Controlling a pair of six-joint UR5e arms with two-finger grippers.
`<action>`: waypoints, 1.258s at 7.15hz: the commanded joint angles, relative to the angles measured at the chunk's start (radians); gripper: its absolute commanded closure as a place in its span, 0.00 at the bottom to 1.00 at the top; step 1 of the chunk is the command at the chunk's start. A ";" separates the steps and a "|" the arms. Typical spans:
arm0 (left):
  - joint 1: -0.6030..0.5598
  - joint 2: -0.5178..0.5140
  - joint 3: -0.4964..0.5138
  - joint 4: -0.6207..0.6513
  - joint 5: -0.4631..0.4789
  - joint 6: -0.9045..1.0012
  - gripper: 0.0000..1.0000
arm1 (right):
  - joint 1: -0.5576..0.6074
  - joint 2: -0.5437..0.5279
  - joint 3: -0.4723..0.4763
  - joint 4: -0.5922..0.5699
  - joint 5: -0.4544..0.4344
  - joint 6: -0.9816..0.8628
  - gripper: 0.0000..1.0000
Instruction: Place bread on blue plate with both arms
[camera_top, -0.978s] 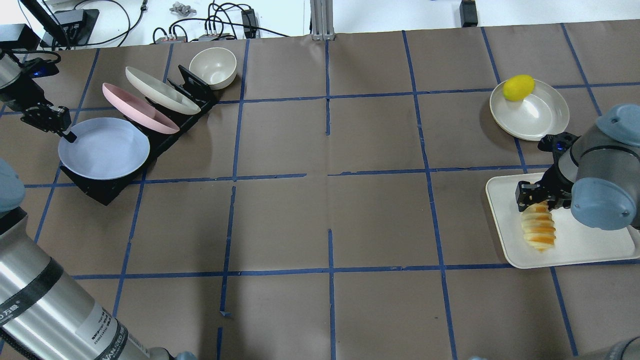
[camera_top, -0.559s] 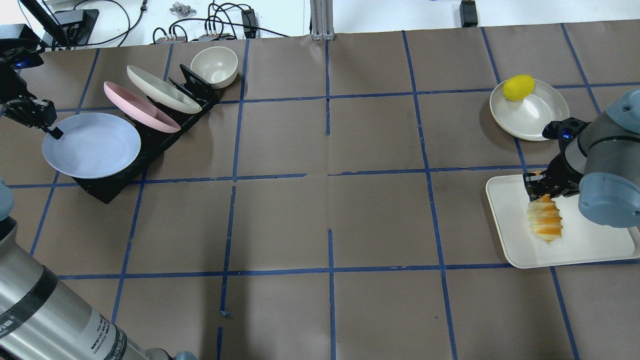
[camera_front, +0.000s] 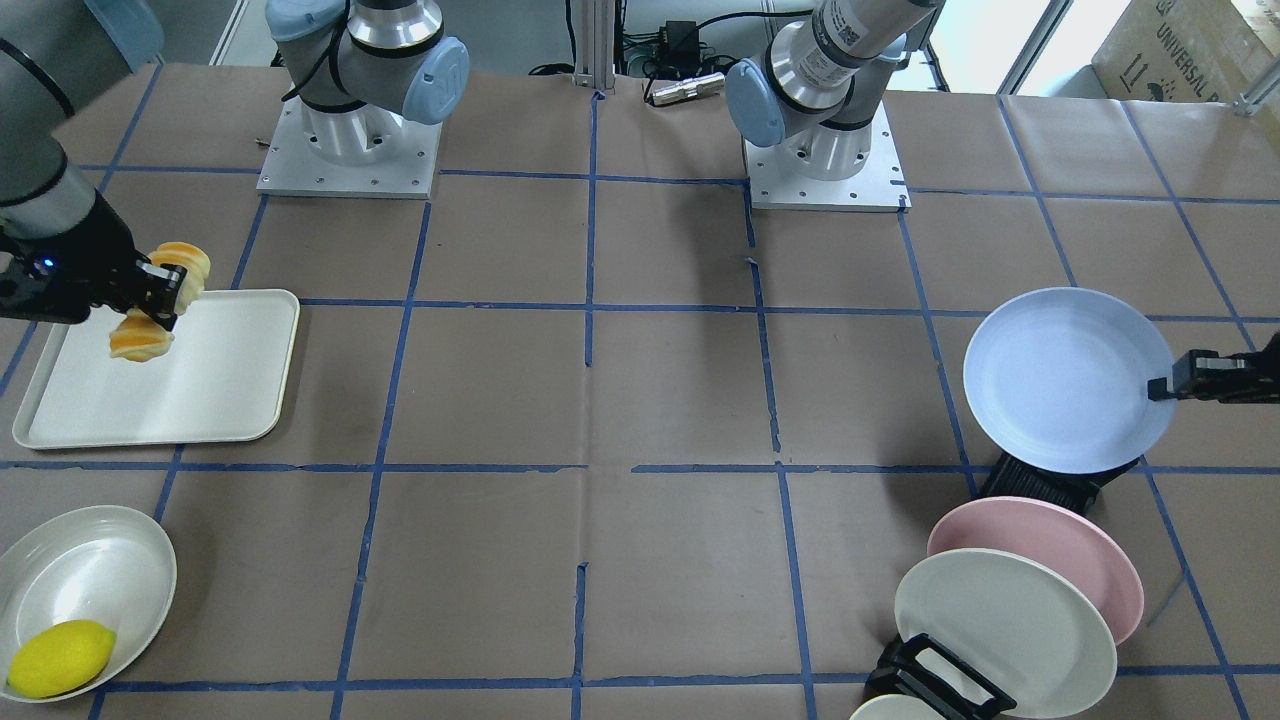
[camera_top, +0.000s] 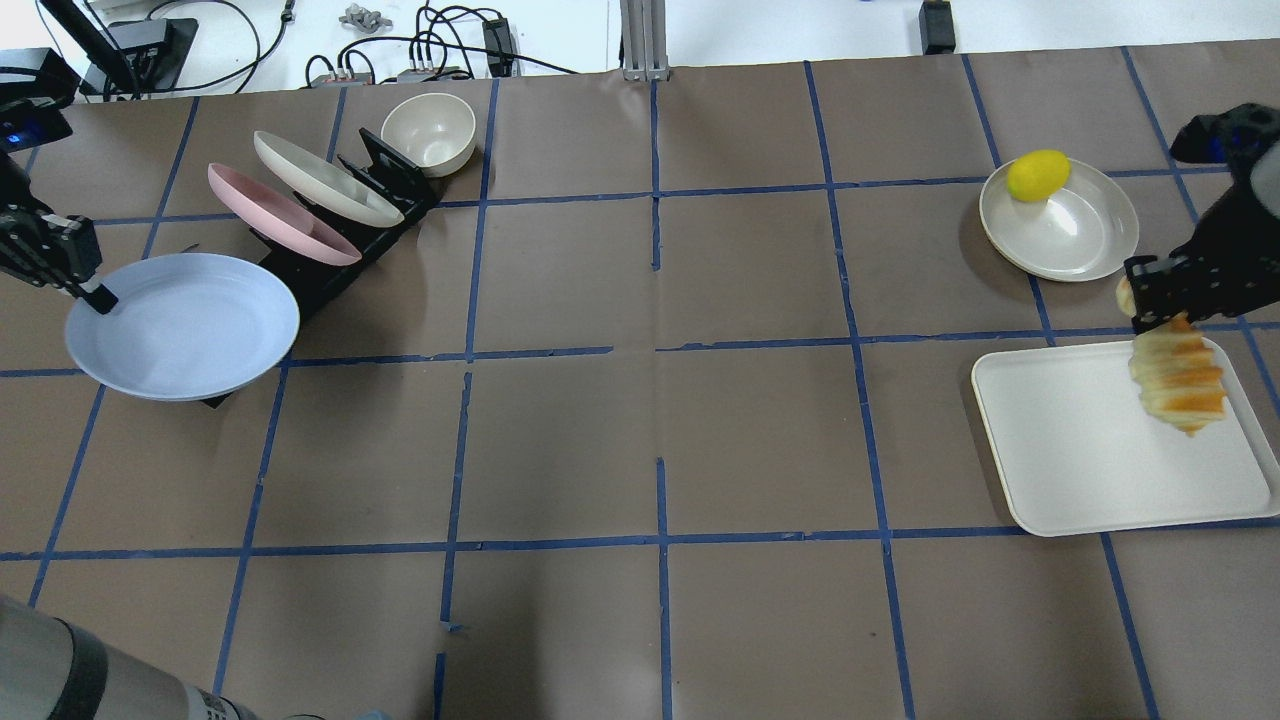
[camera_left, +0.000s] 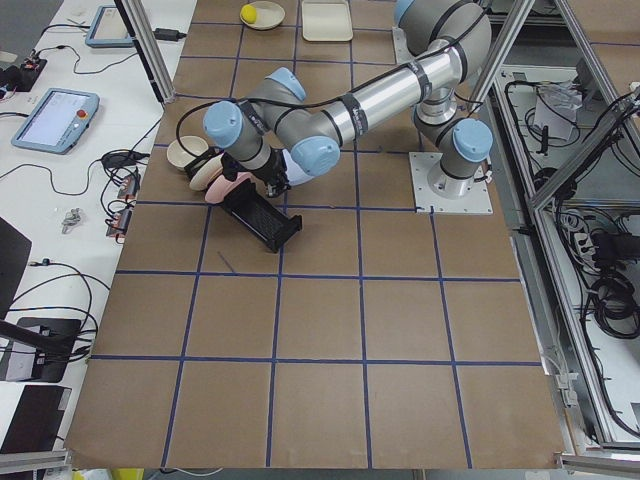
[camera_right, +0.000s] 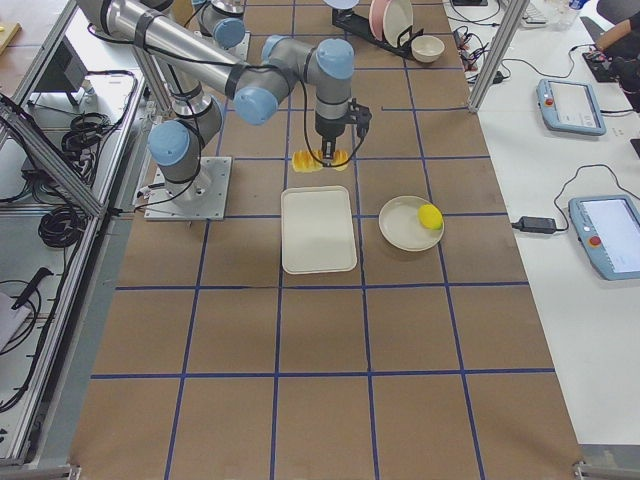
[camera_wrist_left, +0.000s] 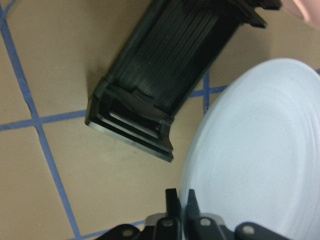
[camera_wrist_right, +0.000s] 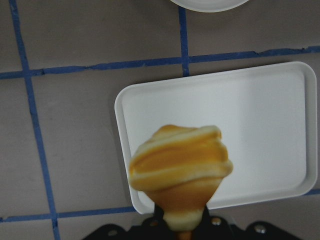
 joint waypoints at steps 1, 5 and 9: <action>-0.209 0.097 -0.141 0.069 -0.031 -0.223 0.92 | 0.042 -0.017 -0.178 0.200 -0.001 0.005 0.97; -0.540 -0.048 -0.152 0.369 -0.218 -0.436 0.91 | 0.312 0.012 -0.181 0.143 -0.009 0.142 0.97; -0.691 -0.181 -0.154 0.627 -0.233 -0.602 0.85 | 0.493 0.159 -0.103 -0.044 0.008 0.151 0.98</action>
